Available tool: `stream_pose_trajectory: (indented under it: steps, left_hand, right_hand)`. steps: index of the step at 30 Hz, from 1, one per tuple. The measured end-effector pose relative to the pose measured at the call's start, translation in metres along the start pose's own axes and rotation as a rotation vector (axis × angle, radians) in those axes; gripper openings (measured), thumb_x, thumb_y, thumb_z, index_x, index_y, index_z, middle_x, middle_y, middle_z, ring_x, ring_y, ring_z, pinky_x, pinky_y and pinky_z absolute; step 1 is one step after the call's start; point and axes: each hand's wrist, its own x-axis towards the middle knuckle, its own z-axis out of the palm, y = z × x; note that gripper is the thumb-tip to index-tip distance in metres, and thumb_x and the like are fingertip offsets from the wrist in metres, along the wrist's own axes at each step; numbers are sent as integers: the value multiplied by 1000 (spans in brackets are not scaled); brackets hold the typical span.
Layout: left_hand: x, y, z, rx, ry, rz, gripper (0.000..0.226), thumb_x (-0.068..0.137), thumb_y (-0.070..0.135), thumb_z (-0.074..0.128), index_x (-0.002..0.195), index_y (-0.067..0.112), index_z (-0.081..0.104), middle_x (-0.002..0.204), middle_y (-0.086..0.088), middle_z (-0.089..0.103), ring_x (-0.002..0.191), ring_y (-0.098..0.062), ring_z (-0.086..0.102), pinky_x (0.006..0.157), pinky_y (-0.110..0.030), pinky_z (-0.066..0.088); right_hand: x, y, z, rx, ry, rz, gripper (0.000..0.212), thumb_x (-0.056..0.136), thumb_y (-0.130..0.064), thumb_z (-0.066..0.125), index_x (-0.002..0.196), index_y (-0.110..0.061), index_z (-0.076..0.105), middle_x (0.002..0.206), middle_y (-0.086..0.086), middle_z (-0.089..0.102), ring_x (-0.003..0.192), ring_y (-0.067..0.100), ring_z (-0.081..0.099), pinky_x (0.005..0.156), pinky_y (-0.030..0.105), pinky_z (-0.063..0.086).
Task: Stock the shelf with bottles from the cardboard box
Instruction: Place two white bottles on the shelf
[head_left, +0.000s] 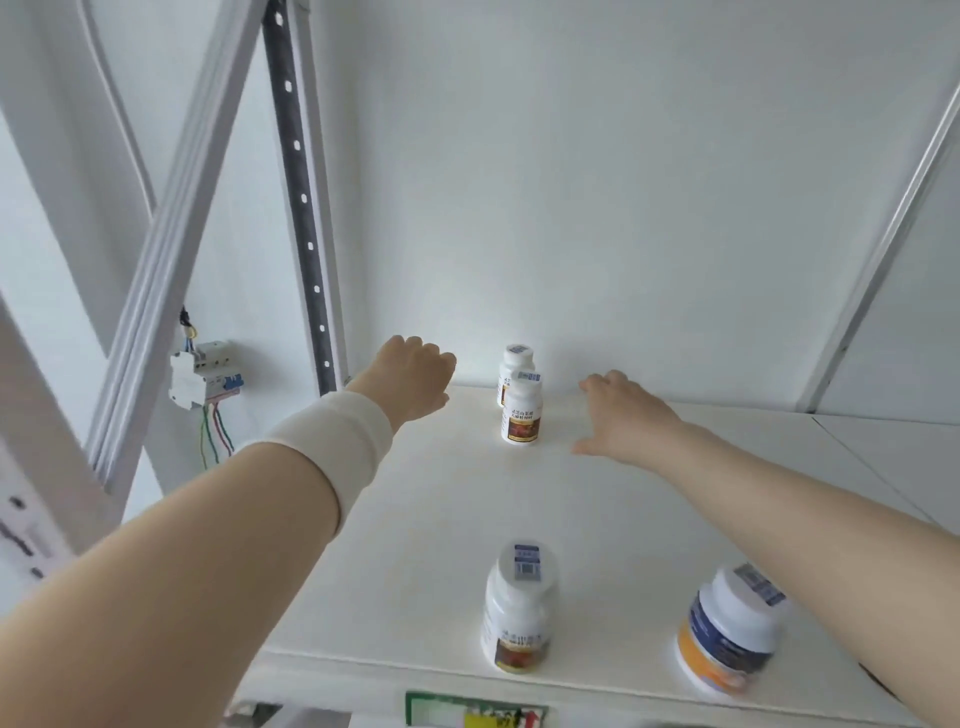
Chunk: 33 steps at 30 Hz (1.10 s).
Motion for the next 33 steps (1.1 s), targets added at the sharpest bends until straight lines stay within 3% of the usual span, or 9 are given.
stream_pose_trajectory:
  steps: [7,11,18,24,33]
  left_hand:
    - [-132,14,-48,96,81,-127,38,96,31,45,131,15,46,124,-3,57,115,-23,53,94,-32,41]
    - [-202,15,-71,92,113,-153,40,96,29,45,132,12,43,123,-5,58,113,-24,55,92,-32,41]
    - [-318,-16,-64,101,74,-194,36,96,29,45,129,13,46,120,-4,59,111,-23,57,93,-34,45]
    - [-428,-77,-2,17,-87,-339,38,97,27,43,132,13,42,126,-5,57,116,-24,54,95,-33,42]
    - [-630,-129,179,-193,-485,-624,32,96,23,42,126,13,46,127,-6,56,117,-25,53,95,-34,41]
  right_hand:
    - [-95,-12,-22,36,213,-138,51,89,-27,55,133,-8,38,132,14,41,122,31,43,94,37,40]
    - [-145,-42,-21,-11,210,-269,54,89,-35,56,132,-8,38,132,15,40,121,32,44,91,38,40]
    - [-217,-141,9,-93,222,-567,53,93,-36,49,136,-8,35,139,13,36,127,30,37,101,38,36]
    - [-255,-256,78,-104,85,-754,51,94,-34,46,136,-8,34,140,12,36,129,29,35,104,39,34]
    - [-298,-411,232,-206,-233,-882,51,94,-37,46,135,-9,35,138,12,39,130,27,35,105,36,33]
